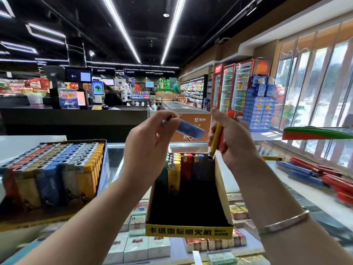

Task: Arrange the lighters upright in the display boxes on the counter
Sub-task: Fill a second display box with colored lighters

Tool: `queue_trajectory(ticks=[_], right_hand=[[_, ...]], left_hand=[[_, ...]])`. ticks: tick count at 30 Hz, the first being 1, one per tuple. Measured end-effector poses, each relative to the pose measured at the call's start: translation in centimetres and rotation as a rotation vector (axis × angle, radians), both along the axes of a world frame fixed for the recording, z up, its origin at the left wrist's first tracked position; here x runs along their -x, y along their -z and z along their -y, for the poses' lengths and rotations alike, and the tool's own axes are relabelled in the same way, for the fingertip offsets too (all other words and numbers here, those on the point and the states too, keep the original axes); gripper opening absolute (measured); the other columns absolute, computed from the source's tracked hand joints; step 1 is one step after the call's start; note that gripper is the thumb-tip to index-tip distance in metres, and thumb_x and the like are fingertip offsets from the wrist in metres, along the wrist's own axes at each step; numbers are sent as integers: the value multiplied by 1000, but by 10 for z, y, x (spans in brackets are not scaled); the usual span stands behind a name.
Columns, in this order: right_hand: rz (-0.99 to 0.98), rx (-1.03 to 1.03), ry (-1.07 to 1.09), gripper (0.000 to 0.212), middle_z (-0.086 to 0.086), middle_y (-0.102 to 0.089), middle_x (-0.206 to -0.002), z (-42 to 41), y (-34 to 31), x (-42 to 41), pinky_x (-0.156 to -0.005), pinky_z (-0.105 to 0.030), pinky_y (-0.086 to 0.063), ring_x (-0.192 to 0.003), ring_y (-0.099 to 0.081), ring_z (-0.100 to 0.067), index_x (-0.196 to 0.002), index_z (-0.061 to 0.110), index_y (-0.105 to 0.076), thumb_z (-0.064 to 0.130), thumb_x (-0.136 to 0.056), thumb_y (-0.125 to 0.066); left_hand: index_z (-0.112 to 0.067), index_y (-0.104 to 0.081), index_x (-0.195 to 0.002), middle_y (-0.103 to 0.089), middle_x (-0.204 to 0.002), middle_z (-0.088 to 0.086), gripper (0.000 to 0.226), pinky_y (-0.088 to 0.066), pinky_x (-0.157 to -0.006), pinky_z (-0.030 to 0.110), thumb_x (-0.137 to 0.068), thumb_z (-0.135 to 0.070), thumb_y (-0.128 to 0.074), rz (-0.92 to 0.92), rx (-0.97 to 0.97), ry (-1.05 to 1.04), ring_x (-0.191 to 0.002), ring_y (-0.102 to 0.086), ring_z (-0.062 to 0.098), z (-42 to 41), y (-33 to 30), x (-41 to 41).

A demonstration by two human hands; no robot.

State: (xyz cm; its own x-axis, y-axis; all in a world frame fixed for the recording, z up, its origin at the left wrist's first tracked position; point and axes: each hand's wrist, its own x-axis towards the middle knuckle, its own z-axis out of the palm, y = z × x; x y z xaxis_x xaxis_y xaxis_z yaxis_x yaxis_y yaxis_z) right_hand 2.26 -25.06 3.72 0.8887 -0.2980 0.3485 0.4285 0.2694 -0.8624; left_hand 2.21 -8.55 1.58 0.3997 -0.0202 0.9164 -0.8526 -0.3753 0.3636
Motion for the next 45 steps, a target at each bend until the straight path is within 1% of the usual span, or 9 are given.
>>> queue_trajectory(ticks=[6,10,13,16,20,25,31,39,45], right_hand=[[-163,1,112,12,-5,-52,-62,13,7,-9,-43,-23,-46,-46,-50,-15,-87,8,-55,17,-87,-62],[-184,-3,93,11,-6,-52,-61,11,9,-10,-41,-22,-46,-44,-50,-15,-83,8,-55,16,-87,-61],[-168,16,87,10,-6,-51,-60,8,9,-10,-40,-23,-45,-43,-48,-14,-83,8,-55,15,-88,-59],[-165,25,85,9,-6,-50,-60,7,9,-10,-40,-22,-45,-42,-48,-14,-88,8,-54,15,-89,-58],[-164,32,89,8,-6,-50,-60,7,10,-11,-40,-21,-45,-41,-48,-14,-87,8,-54,15,-90,-58],[-166,27,84,9,-5,-50,-60,6,12,-13,-39,-20,-45,-42,-48,-13,-88,8,-55,17,-90,-57],[-148,-7,90,12,-4,-49,-60,5,14,-15,-39,-19,-43,-41,-46,-12,-80,11,-53,16,-89,-57],[-168,-26,89,13,-5,-48,-62,7,15,-16,-41,-23,-43,-47,-46,-16,-79,10,-52,15,-89,-57],[-178,-29,86,11,-5,-50,-64,7,15,-17,-48,-28,-45,-52,-47,-17,-80,11,-52,16,-89,-57]], left_hand=[[-24,-66,-91,-60,-72,-19,16,-44,-58,22,-87,-35,-55,-172,-258,-22,-61,-55,1,8,7,0],[-33,-69,-93,-55,-69,-24,11,-48,-61,26,-85,-34,-62,-155,-395,-49,-64,-53,-3,12,13,3],[-35,-71,-84,-50,-69,-25,17,-47,-63,25,-74,-47,-64,-199,-478,-24,-70,-49,-3,14,15,3],[-44,-68,-80,-51,-75,-19,17,-44,-70,15,-64,-49,-72,-363,-504,82,-83,-47,-4,10,12,-1],[-53,-63,-86,-55,-76,-25,27,-36,-73,4,-69,-37,-76,-463,-589,185,-90,-42,-13,3,8,-5],[-33,-70,-88,-53,-79,-20,20,-44,-77,30,-70,-42,-73,-218,-483,-51,-87,-47,5,10,17,-7],[-22,-71,-92,-67,-91,-8,27,-44,-72,24,-73,-41,-73,-64,-538,-183,-86,-59,12,24,21,-5],[-27,-70,-101,-68,-99,-11,23,-45,-82,30,-78,-34,-70,-104,-594,-156,-98,-52,13,25,16,-5],[-29,-72,-98,-54,-80,-26,22,-44,-84,33,-77,-21,-73,-225,-460,-68,-95,-51,9,21,18,-6]])
